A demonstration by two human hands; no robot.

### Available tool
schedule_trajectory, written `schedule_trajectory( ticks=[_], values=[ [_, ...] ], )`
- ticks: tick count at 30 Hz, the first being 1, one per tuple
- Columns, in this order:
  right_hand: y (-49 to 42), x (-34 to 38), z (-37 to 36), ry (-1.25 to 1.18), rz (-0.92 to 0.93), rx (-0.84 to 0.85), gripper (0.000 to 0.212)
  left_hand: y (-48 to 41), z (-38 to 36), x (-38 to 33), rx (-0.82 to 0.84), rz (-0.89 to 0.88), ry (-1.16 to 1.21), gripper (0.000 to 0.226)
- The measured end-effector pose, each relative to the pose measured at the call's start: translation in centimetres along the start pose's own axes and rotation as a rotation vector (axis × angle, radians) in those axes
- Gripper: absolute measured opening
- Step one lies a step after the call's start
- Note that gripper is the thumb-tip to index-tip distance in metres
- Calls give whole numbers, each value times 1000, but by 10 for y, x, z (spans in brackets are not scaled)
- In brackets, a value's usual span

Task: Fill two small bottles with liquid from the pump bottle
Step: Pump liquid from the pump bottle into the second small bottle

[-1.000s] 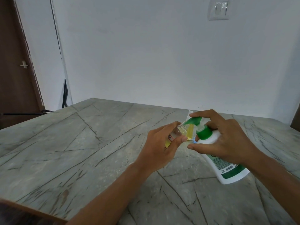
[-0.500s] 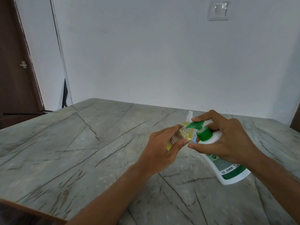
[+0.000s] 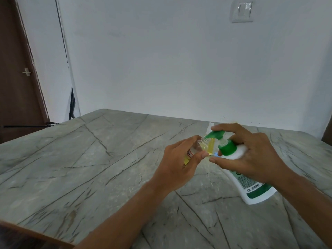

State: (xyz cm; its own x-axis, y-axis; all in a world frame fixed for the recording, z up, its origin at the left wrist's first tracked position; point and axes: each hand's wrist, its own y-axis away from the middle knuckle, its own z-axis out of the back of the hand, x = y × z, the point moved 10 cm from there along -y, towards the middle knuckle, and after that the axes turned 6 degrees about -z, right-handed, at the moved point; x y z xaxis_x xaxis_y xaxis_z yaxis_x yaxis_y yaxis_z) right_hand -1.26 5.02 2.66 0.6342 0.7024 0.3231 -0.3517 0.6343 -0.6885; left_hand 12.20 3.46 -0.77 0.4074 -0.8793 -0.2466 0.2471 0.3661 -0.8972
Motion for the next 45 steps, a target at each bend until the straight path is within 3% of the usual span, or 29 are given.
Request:
schedule_trajectory(
  ticks=[10, 20, 25, 37, 45],
  values=[
    [-2, 4, 4, -22, 1, -23, 53, 3, -5, -4, 47, -50, 6, 40],
    [0, 1, -5, 19, 19, 37, 66, 2, -1, 3, 21, 20, -2, 40],
    [0, 0, -6, 47, 40, 46, 54, 3, -2, 5, 27, 34, -19, 47],
    [0, 4, 5, -5, 29, -28, 52, 3, -7, -2, 68, -19, -4, 42],
    [0, 2, -6, 59, 11, 60, 69, 2, -2, 6, 47, 46, -14, 47]
  ],
)
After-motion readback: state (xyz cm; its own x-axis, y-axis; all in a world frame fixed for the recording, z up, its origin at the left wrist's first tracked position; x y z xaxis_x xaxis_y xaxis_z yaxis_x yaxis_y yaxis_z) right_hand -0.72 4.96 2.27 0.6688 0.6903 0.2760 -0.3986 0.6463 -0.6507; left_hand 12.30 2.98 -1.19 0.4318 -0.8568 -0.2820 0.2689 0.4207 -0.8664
